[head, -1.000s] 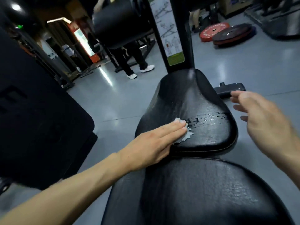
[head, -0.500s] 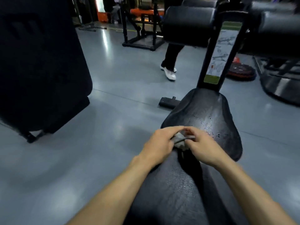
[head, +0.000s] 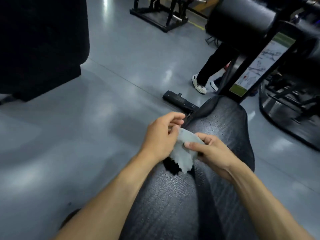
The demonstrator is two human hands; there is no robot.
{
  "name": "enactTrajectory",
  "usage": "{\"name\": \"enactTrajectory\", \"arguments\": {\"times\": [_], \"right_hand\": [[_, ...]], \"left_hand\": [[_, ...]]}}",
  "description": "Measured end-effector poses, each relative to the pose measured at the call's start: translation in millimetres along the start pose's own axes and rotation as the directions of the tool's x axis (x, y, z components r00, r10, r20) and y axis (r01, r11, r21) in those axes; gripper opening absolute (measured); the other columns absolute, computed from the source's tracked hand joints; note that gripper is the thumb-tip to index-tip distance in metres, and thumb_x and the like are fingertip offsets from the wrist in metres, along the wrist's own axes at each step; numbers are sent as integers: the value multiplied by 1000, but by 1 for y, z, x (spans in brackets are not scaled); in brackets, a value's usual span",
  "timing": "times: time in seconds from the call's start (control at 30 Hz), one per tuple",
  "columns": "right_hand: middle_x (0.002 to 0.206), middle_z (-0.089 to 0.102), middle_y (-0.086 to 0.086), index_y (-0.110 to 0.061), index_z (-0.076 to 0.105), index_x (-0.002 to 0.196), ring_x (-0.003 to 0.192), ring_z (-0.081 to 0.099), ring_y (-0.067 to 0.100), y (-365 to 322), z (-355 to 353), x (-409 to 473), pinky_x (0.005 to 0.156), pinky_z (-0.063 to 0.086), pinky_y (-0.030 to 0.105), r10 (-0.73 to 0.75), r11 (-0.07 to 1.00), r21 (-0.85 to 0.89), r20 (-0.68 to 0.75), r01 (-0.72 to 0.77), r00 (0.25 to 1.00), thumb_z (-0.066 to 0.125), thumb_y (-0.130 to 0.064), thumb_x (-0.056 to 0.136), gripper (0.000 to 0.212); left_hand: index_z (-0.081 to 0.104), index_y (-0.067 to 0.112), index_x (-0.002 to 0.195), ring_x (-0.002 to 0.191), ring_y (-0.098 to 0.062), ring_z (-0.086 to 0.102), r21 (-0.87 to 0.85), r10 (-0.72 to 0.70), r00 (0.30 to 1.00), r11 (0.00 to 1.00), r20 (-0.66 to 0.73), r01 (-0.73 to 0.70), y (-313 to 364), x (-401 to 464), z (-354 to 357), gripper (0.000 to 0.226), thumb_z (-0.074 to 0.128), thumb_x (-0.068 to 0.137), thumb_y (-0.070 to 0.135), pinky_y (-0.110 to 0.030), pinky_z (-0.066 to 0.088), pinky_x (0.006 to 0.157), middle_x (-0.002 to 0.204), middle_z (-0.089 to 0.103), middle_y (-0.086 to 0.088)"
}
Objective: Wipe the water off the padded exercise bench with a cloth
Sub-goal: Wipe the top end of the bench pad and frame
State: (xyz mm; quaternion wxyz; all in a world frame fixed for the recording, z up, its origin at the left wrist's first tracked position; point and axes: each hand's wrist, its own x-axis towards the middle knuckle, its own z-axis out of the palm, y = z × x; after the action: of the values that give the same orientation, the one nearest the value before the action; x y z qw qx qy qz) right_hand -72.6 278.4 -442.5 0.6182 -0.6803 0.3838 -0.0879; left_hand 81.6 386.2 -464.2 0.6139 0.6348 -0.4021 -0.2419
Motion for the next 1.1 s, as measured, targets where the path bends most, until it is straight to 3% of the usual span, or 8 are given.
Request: {"name": "enactTrajectory", "arguments": {"times": [0.23,0.3,0.4,0.53,0.63,0.73,0.87,1.1], "right_hand": [[76,69,15,2,68,91,68,64,27,-43,-35,67,65,59,45,-161,877,-480,-317,-12,935,74,-24,91,27],[81,71,17,-4,67,90,72,67,32,-55,-45,89,69,57,48,-344,605,-796,-295,-30,891,69,-30,90,27],[86,74,11,-16,70,103,77,68,36,-67,-45,113,69,56,45,-591,186,-973,2,139,807,61,-25,96,15],[131,68,-1,-24,65,126,99,72,36,-61,-33,129,71,61,52,-380,-268,-890,450,369,808,55,-15,98,32],[118,70,4,-23,60,114,99,69,36,-43,-24,127,77,58,48,-64,-245,-860,475,447,878,45,-23,88,30],[103,72,6,-22,58,114,91,66,33,-41,-28,121,78,49,35,-90,-111,-900,432,422,897,39,-30,85,36],[127,69,2,-11,63,133,113,59,18,-47,-19,123,99,38,22,-37,7,-870,493,493,869,35,-25,96,49],[121,73,7,-9,74,114,118,62,30,-20,-26,142,106,38,38,-26,-186,-868,472,460,881,22,-37,94,62]], "left_hand": [[69,19,124,100,-14,68,207,-151,988,968,44,139,-43,16,-7,35,55,95,4,-30,51,101,105,73,7],[67,19,126,112,-18,66,312,-238,965,930,105,196,-55,13,-1,31,57,97,12,-30,48,103,117,72,2],[64,21,124,119,-28,62,453,-342,909,867,238,208,-66,7,12,26,49,104,29,-37,51,98,126,69,-3],[63,19,122,115,-33,63,449,-386,863,867,325,218,-67,6,22,33,35,107,26,-45,53,96,126,68,-8],[64,21,122,117,-31,62,413,-420,855,867,305,279,-69,9,26,34,35,106,26,-43,52,98,128,68,-5],[67,20,120,116,-28,62,348,-454,836,872,309,346,-71,10,28,35,35,107,28,-38,51,99,127,68,-4],[68,19,117,101,-19,58,286,-482,818,870,314,402,-74,11,24,35,36,107,30,-37,49,97,126,69,-2],[70,23,111,99,-21,60,272,-484,825,869,292,414,-73,11,25,34,37,104,26,-31,47,86,117,70,1]]}}
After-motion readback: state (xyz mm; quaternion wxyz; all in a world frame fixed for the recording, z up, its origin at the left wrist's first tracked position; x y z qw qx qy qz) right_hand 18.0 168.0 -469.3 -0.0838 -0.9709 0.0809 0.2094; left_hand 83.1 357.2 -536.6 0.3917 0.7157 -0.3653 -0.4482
